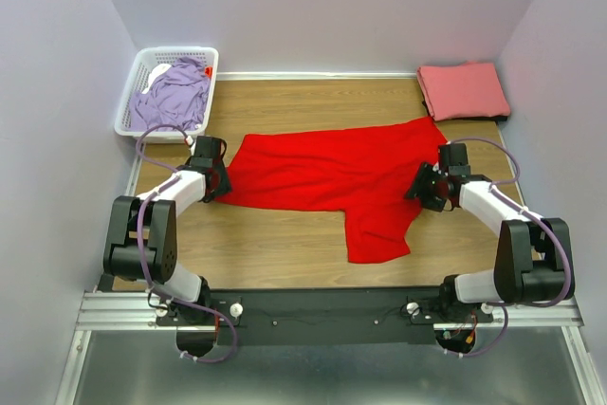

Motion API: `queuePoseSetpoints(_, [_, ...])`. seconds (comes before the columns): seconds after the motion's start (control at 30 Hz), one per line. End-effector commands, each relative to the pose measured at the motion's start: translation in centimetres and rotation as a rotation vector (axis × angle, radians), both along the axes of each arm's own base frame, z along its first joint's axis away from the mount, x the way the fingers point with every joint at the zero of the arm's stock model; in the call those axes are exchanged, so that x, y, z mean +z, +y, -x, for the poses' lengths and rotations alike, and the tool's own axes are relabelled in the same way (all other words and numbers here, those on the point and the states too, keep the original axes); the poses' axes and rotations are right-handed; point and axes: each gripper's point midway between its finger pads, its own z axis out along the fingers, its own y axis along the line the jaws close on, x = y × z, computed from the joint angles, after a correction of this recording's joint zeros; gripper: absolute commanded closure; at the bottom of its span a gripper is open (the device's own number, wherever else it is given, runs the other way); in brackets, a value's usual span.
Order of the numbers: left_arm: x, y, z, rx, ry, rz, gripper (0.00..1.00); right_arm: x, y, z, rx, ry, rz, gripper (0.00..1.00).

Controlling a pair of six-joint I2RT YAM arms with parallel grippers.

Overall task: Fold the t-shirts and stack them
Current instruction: Flatten the tshirt out

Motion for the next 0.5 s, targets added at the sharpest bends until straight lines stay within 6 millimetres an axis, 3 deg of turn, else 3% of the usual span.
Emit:
queuePoseSetpoints(0.0, [-1.6, 0.0, 1.4, -0.02, 0.072, -0.001, 0.46, -0.3, -0.4, 0.2, -0.007, 0.0, 0.017, 0.38])
queuePoseSetpoints(0.3, [-1.7, 0.2, 1.4, -0.023, 0.081, -0.007, 0.99, -1.6, -0.9, -0.7, -0.036, 0.028, 0.04, 0.38])
queuePoseSetpoints(0.43, [-0.9, 0.2, 1.0, -0.029, 0.055, -0.006, 1.0, -2.5, -1.5, -2.5, -0.053, 0.042, 0.074, 0.38])
queuePoseSetpoints(0.47, [-0.7, 0.1, 0.8, -0.035, 0.046, -0.004, 1.0, -3.7, -1.6, -2.6, -0.055, 0.08, 0.078, 0.38])
